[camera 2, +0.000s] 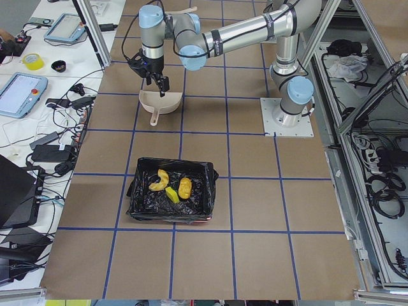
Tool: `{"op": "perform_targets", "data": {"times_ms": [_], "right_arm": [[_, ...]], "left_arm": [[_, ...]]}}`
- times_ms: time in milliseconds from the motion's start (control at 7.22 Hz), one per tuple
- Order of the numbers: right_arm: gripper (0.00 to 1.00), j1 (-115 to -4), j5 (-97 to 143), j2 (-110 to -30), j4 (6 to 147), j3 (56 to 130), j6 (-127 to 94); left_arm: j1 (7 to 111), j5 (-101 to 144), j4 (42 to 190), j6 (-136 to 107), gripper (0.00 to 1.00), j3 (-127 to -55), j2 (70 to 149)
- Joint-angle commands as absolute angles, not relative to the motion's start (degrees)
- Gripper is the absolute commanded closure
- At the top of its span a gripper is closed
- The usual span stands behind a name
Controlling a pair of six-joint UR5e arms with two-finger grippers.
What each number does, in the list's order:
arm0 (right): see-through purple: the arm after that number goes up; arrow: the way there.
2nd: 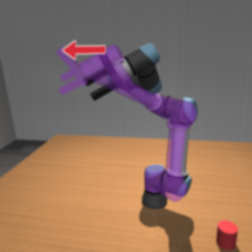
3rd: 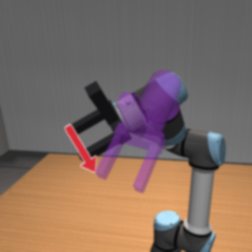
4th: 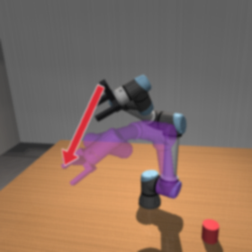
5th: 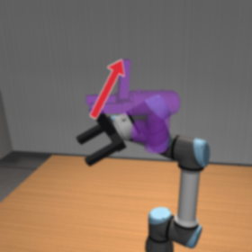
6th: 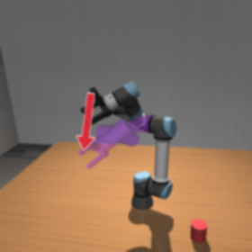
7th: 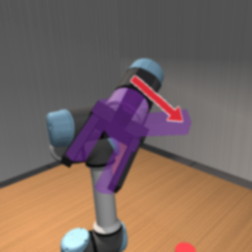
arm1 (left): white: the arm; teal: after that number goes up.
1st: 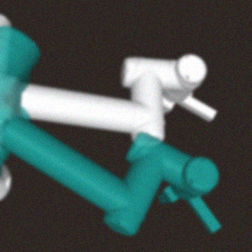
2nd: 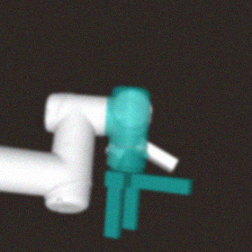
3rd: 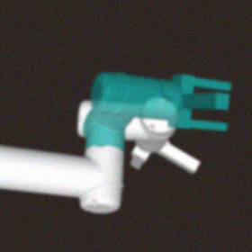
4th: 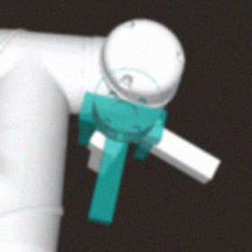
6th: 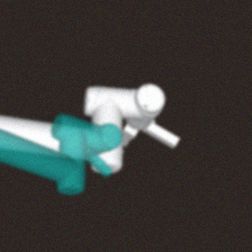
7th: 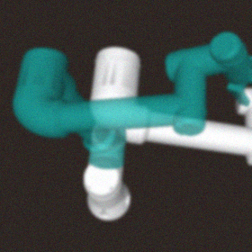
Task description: Sweep and dump trash into bin
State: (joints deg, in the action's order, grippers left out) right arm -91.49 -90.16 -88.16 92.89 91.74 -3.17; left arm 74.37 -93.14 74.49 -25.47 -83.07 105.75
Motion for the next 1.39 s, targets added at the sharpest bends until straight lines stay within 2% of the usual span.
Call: {"op": "perform_targets", "data": {"times_ms": [0,416,693,1247], "right_arm": [[0.0,-91.49,-90.09,-88.15,92.9,91.67,-3.43],[0.0,-91.49,-90.18,-88.15,92.99,91.67,-2.99],[0.0,-91.49,-90.09,-88.15,92.99,91.67,-3.6],[0.0,-91.49,-90.18,-88.15,92.9,91.67,-3.08]], "left_arm": [[77.32,-91.4,75.76,-15.49,0.0,-83.76,103.73],[85.66,-97.98,76.55,-13.89,0.0,-84.02,100.21],[87.19,-98.7,83.63,-4.97,0.0,-83.76,97.49],[91.23,-90.28,89.01,-2.9,0.0,-84.02,92.03]]}}
